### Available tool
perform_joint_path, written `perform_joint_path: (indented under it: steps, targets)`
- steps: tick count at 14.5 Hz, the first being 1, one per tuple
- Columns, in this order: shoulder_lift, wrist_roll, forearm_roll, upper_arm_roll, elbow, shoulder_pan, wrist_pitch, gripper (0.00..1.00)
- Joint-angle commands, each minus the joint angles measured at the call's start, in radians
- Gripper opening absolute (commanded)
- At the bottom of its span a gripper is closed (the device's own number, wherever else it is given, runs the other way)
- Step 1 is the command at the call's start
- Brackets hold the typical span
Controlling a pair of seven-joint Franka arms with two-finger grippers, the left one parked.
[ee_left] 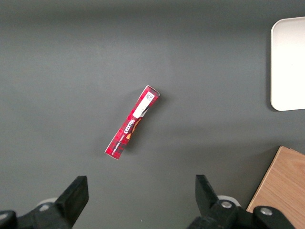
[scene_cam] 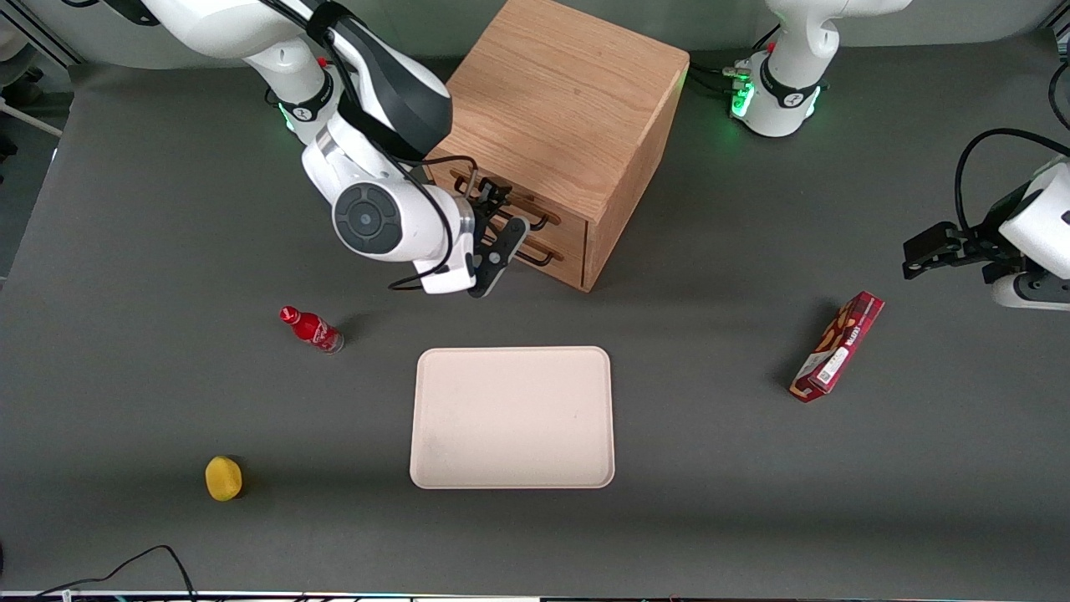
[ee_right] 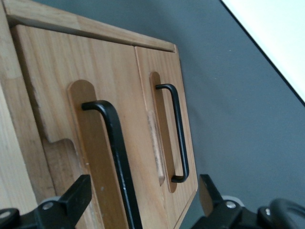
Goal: Open upper drawer
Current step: 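Lower the right gripper onto the upper drawer's black handle and close it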
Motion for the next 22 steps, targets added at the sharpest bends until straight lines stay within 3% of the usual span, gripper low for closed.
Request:
perform_joint_path:
  steps: [1, 22]
  targets:
    - [0.012, -0.017, -0.002, -0.007, -0.007, 0.010, 0.026, 1.00]
    - [-0.011, -0.100, -0.049, -0.007, -0.090, 0.007, 0.095, 1.00]
